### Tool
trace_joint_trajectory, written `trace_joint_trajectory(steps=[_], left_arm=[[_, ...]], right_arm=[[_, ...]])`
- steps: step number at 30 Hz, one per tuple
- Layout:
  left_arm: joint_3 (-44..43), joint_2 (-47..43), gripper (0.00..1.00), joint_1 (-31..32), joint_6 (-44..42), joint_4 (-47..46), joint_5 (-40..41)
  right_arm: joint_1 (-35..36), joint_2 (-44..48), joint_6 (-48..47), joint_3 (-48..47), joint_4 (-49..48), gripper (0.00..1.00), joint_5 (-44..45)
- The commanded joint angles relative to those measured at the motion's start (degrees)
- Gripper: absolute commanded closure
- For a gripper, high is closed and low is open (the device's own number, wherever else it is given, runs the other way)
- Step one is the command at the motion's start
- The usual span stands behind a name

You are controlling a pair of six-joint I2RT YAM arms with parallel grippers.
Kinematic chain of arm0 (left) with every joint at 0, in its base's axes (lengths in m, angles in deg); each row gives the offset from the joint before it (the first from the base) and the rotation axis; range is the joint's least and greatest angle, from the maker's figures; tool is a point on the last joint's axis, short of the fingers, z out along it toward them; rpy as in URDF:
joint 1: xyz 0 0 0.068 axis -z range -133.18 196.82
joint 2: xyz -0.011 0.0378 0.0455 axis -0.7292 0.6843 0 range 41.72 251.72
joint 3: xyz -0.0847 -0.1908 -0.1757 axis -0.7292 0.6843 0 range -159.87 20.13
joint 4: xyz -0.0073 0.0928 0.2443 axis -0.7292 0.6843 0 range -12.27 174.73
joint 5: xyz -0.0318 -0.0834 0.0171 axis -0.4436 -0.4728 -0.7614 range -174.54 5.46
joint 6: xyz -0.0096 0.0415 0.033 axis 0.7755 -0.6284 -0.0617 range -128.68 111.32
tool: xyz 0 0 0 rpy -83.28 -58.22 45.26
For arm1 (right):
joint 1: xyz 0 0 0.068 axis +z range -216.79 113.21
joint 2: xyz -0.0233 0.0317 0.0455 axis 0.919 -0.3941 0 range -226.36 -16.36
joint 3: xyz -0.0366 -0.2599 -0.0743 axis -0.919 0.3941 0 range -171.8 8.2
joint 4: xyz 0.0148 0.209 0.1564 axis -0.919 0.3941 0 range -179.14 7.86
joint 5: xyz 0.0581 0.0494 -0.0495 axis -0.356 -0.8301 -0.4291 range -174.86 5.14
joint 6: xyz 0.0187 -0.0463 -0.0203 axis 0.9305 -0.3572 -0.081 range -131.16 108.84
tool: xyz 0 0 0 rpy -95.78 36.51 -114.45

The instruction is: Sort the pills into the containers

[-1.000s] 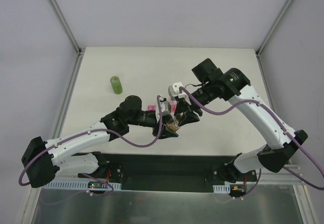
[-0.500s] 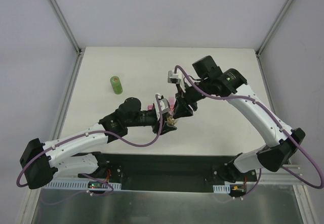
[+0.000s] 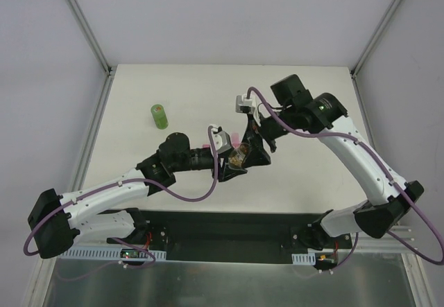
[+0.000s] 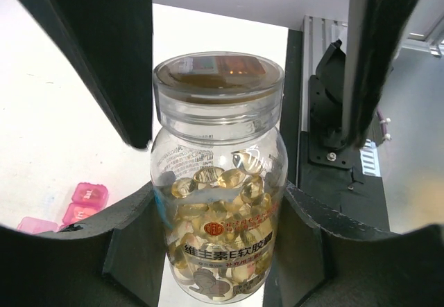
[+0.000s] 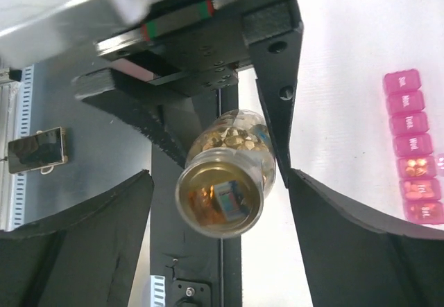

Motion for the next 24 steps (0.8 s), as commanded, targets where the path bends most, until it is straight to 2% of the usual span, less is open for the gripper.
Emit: trace_joint_trajectory(steps=[1,5,6,9,16,24], left_arm=[[-1.0,-0.7,1.00,-0.3,2.1,-3.9,-4.4],[-1.2,-0.6,1.00,-1.0,3.2,-3.8,-9.9],[-1.4,-0.3,1.00,-1.2,3.8,-3.6,-13.7],[-2.3,0.5,1.00,-1.4,4.2,-2.5,-19.2],[-4.4,2.8,1.00,-1.4,5.6,-1.9,-26.9],[-4.8,3.6,1.00,-1.6,5.0,-2.2,-26.6]], right_arm=[[-0.7,4.8,-8.4,-5.9,4.6,0.17,-2.2],[-0.9,7.7,-27.4,-6.9,15.2,0.15,-2.8],[-0.9,8.3,-39.7,-6.2,17.5,0.14,-3.3],[-0.7,9.9,-55.2,-3.0,22.8,0.12,-5.8],[-0.2,5.1,-58.6,-3.9,23.9,0.13,-9.7],[1.2,3.6,-58.7,-4.5,28.9,0.22,-10.4]])
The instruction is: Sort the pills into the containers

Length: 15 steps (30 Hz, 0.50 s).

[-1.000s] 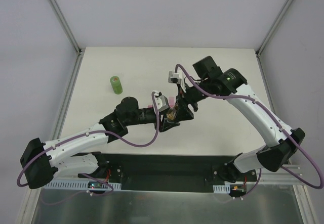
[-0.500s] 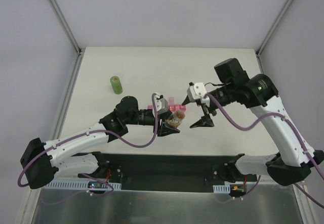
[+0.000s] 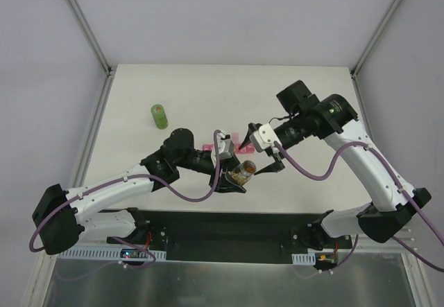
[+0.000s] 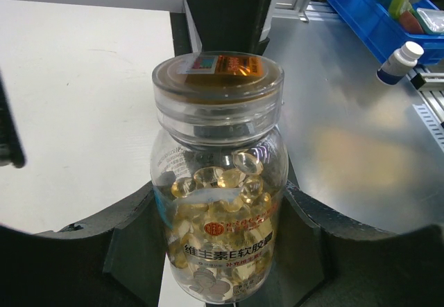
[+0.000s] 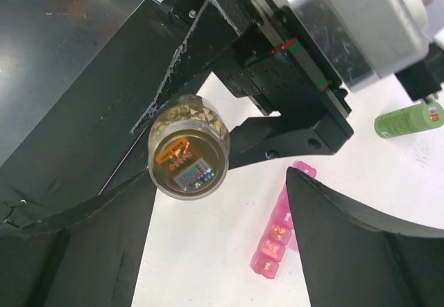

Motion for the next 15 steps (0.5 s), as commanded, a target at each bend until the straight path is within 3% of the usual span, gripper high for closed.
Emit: trace_joint_trajectory(steps=[1,8,12,15], left_arm=[[-2.8,0.4,1.00,-0.7,0.4,-2.3,-3.0],[-3.0,0.5,1.00,-0.7,0.3,-1.7,-3.0],[-3.0,0.0,1.00,-0.8,-0.1,-1.1,-2.4],[-2.9,-0.2,1.00,-0.9,-0.3,-0.8,-2.0]], right_arm=[[1.0,0.8,-4.4,-1.3,14.2,0.24,-4.0],[2.3,0.3,-3.7,-1.9,15.7,0.32,-4.2],[2.5,-0.2,-3.3,-2.1,16.2,0.46,-3.8],[2.5,-0.1,-2.8,-2.2,16.3,0.50,-3.5]])
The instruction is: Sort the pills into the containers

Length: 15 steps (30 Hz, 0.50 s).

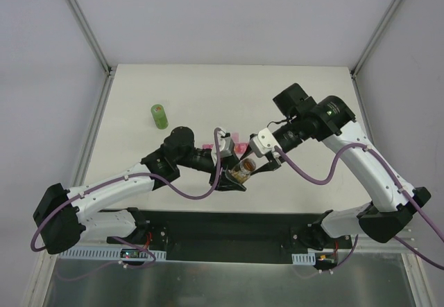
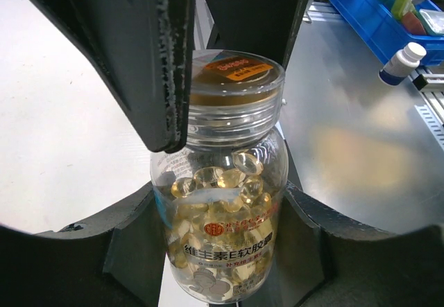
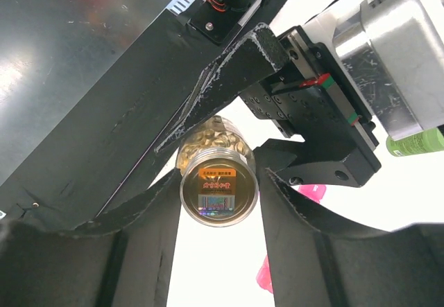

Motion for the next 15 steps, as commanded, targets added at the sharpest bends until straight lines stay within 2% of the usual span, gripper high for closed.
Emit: trace_joint_trajectory(steps=[1,4,7,15], left_arm=[[-2.4,-1.1,1.00,0.0,-0.2,-0.7,-0.7],[-2.4,-1.5,1.00,0.0,-0.8,-0.1,0.5],[-2.9,-2.6,1.00,0.1,-2.3,0.8,3.2],[-4.4,-6.4,1.00,1.6,-9.4,3.7,12.5]], right_arm=[[0.2,-0.2,-1.0,-2.1,14.9,0.51,-2.2],[0.4,-0.8,1.0,-2.6,14.4,0.57,-1.5],[0.6,-2.3,9.4,-3.1,10.8,0.65,-0.7],[0.6,-5.8,25.1,-3.0,8.6,0.68,-3.0]])
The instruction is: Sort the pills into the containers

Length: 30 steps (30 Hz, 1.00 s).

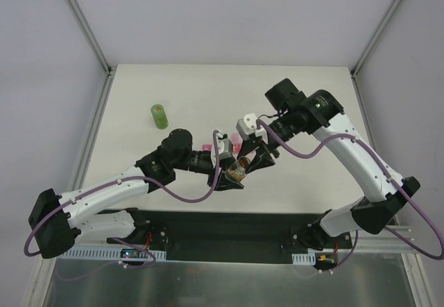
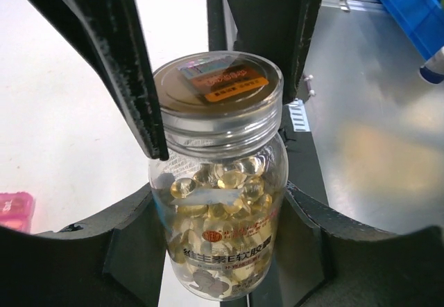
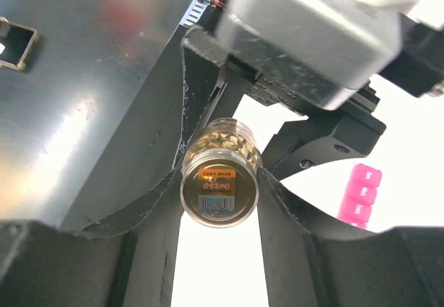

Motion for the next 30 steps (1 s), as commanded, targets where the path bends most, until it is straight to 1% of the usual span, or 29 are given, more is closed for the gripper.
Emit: trace_joint_trajectory(steps=[1,2,3,4,5,6,7,9,10,12,13,14,17,18,19,22,25,26,27,28,30], left_arm=[[-4.1,-3.6,1.00,1.3,-6.0,-2.8,7.1],[-3.9,-4.6,1.00,1.8,-6.8,-2.8,8.6],[-3.6,-5.0,1.00,2.0,-7.3,-3.6,11.9],[-2.9,-5.5,1.00,2.1,-7.7,-4.1,13.6],[-2.5,-6.4,1.00,2.5,-7.9,-5.2,15.4],[-2.0,-6.9,1.00,2.7,-8.0,-7.6,16.7],[-0.9,-7.2,1.00,2.9,-8.1,-9.2,20.1],[-0.2,-7.9,1.00,3.8,-8.7,-11.6,23.2],[0.3,-8.4,1.00,4.1,-8.8,-14.0,27.4],[0.6,-8.5,1.00,5.3,-9.6,-15.8,31.5],[0.6,-8.4,1.00,5.7,-10.0,-16.4,34.2],[0.4,-7.9,1.00,6.2,-10.8,-17.1,39.1],[-0.4,-6.1,1.00,7.7,-11.1,-17.9,47.9],[-0.5,-5.7,1.00,7.8,-10.5,-18.4,49.2],[-0.3,-4.7,1.00,7.9,-10.0,-19.3,50.1],[-0.3,-3.2,1.00,7.9,-8.4,-20.8,50.6],[0.0,-2.5,1.00,7.9,-8.1,-21.7,47.5],[0.1,-2.5,1.00,7.9,-8.3,-21.8,46.2],[0.4,-2.7,1.00,7.9,-8.3,-21.5,45.2],[1.0,-3.1,1.00,7.9,-8.4,-21.1,41.9],[1.2,-3.5,1.00,7.8,-8.5,-19.4,39.2]], right_arm=[[0.5,-1.5,13.9,-0.4,6.1,0.68,-2.0],[0.4,-1.0,16.6,1.6,3.8,0.68,-1.6],[0.5,0.1,21.5,2.6,1.8,0.69,-1.3],[0.5,0.7,24.3,3.8,-3.2,0.69,-0.2],[0.4,1.4,27.8,5.3,-5.9,0.69,0.5],[0.4,2.4,29.9,7.5,-8.0,0.69,1.1],[0.4,2.7,34.4,8.8,-12.0,0.69,2.7],[0.5,3.4,37.2,11.1,-15.0,0.69,5.1],[0.4,3.3,39.3,11.4,-16.6,0.69,8.5],[0.3,3.0,41.8,12.2,-18.3,0.70,12.7],[0.3,2.8,43.0,13.0,-20.1,0.70,16.4],[-0.1,2.7,45.7,13.4,-21.0,0.70,18.3],[-1.3,2.4,50.4,15.2,-24.9,0.71,22.9],[-1.6,2.0,51.0,15.5,-25.5,0.70,23.1],[-1.9,1.9,51.8,15.7,-26.7,0.70,23.4],[-1.9,1.1,53.5,15.6,-27.3,0.66,21.8],[-2.2,1.0,53.7,14.8,-27.3,0.54,20.4],[-2.5,1.1,53.3,14.3,-27.1,0.46,19.4],[-2.8,1.4,53.2,13.4,-26.9,0.43,18.5],[-3.6,1.7,52.1,12.5,-26.2,0.40,16.3],[-4.5,2.5,50.6,10.1,-24.7,0.29,14.1]])
